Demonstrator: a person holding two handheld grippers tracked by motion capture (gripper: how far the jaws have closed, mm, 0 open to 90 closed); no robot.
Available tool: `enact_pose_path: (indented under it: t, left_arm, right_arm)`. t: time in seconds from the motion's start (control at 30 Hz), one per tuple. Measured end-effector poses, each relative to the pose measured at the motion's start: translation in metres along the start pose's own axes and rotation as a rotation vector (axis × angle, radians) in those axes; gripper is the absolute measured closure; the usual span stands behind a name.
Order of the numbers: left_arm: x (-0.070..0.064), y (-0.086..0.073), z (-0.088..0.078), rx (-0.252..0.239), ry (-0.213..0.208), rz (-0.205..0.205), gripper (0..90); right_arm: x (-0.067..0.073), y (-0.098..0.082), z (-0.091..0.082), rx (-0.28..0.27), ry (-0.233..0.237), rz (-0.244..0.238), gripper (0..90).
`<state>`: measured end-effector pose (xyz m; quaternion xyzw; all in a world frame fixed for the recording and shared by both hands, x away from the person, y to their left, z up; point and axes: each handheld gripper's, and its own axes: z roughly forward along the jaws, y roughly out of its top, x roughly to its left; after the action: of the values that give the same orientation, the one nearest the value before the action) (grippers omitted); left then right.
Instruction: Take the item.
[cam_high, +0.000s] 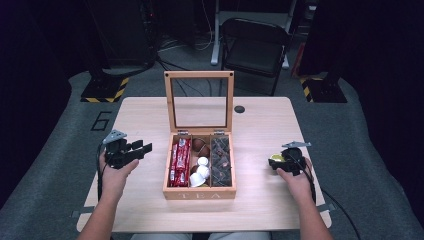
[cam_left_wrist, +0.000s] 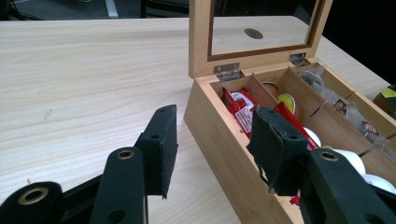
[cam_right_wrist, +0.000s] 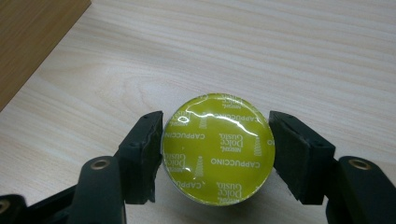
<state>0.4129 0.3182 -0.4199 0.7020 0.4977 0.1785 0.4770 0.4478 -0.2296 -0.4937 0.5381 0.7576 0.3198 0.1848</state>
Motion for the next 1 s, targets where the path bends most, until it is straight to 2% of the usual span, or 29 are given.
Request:
enact_pose_path:
  t: [0.1, 0.33, 0.4, 0.73, 0.97, 1.0]
  left_arm:
    - [0.000, 0.000, 0.000, 0.003, -0.001, -0.002, 51.4]
    - [0.000, 0.000, 0.000, 0.004, -0.002, -0.002, 51.4]
    - [0.000, 0.000, 0.000, 0.001, -0.001, -0.002, 51.3]
    - [0.001, 0.000, -0.001, -0.006, 0.004, -0.008, 49.1]
    - [0.001, 0.000, 0.000, 0.007, 0.001, -0.012, 47.2]
    - [0.001, 0.000, 0.000, 0.005, 0.000, -0.012, 47.0]
  right_arm:
    - [0.001, 0.000, 0.001, -0.008, -0.009, 0.003, 36.5]
    - [0.001, 0.000, 0.002, -0.010, 0.006, 0.003, 33.4]
    - [0.001, 0.000, 0.001, -0.018, -0.006, -0.002, 32.4]
    - [0.002, 0.003, -0.006, -0.051, -0.014, -0.008, 29.6]
    - [0.003, 0.010, -0.014, -0.084, -0.009, -0.008, 29.5]
    - [0.005, 0.013, -0.017, -0.092, 0.006, -0.019, 29.7]
